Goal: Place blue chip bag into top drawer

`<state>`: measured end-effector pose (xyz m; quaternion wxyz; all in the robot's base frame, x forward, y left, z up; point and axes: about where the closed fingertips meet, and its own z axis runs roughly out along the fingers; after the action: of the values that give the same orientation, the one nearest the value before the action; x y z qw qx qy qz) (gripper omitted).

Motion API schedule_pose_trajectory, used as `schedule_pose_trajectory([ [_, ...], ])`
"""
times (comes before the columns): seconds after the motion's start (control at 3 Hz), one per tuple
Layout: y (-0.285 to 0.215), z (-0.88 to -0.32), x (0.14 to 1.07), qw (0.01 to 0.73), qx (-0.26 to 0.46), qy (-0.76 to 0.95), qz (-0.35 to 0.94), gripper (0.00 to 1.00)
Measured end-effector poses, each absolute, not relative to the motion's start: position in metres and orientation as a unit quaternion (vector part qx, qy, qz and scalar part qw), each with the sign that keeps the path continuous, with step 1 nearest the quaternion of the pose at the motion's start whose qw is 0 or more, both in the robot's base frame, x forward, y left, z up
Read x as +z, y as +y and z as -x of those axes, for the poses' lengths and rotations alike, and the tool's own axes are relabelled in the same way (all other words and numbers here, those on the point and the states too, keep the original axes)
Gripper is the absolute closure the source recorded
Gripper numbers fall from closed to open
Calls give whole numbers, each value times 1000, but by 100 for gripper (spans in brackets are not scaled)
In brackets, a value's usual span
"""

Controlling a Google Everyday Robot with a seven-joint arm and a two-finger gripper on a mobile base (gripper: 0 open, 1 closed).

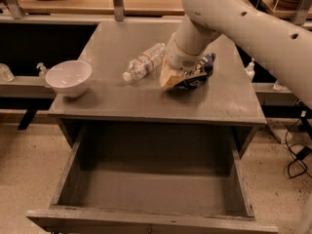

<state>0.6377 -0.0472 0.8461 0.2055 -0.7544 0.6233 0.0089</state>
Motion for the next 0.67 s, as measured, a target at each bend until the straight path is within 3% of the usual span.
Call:
schedule_pose_trajectory([
  [0.33,-45,-639,868,220,9,621,753,100],
  [0.67,-38,-617,952,265,-11,609,747,100],
])
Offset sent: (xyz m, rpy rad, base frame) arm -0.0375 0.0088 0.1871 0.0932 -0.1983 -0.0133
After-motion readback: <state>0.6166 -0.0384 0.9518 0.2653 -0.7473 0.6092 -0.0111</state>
